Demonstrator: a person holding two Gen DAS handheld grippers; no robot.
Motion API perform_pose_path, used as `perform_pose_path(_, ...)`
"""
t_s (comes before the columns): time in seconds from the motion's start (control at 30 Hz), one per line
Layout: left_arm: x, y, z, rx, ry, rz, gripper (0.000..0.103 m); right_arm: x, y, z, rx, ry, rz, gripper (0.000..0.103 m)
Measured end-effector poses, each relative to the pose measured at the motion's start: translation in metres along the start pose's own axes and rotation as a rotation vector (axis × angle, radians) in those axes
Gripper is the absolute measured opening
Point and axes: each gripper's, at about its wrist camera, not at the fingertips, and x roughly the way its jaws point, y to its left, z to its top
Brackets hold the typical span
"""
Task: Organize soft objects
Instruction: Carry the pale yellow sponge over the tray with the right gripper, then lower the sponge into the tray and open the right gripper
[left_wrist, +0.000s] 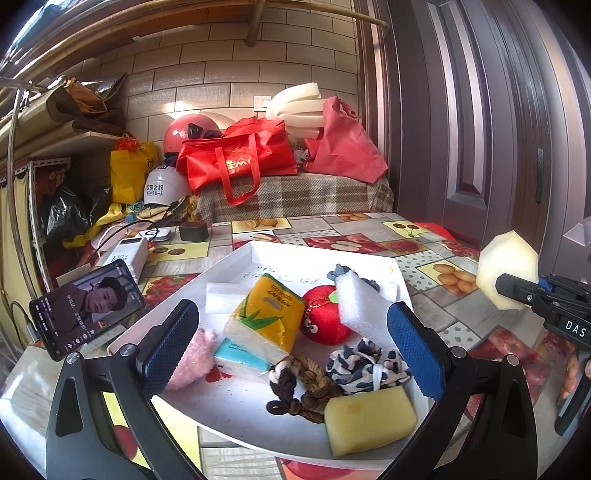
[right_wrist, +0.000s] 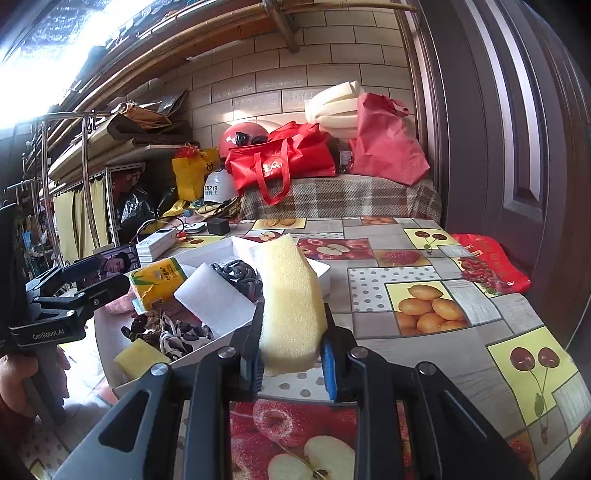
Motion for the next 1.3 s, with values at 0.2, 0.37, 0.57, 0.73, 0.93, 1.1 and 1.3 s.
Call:
perform_pose_path(0.2,-0.002,0.036,-0.002,-0.052,0.005,0.068,0.103,0.01,0.016,0.001,-0.031,0.009,0.027,0.025)
perform_pose_path(0.37,-0.002,0.046,-0.004,-0.093,0.012,0.078,0.103,0.022,0.032,0.004,-0.061,0.01,0.05,0.025)
perform_pose_path(0.57,-0.003,0.036,-0.003,-0.04,0.005,0.081,0.103,0.036,0.056,0.007,-0.107,0.017,0.111,0.025)
perform_pose_path(0.73,-0.002,0.034,-0.003,-0.055,0.008,0.078,0.103,0.059,0.086,0.007,-0.209,0.103,0.195,0.025)
perform_pose_path(0.93,-0.002,0.035,-0.003,-0.055,0.008,0.078,0.103,0.091,0.104,0.01,-0.297,0.171,0.193,0.025)
perform_pose_path(1.1,-0.002,0.034,-0.003,-0.057,0.011,0.077,0.103,0.117,0.098,0.017,-0.279,0.192,0.137,0.025)
perform_pose_path(1.3,-0.001,0.036,-0.004,-0.061,0.018,0.076,0.103,0.142,0.087,0.029,-0.233,0.197,0.083,0.025)
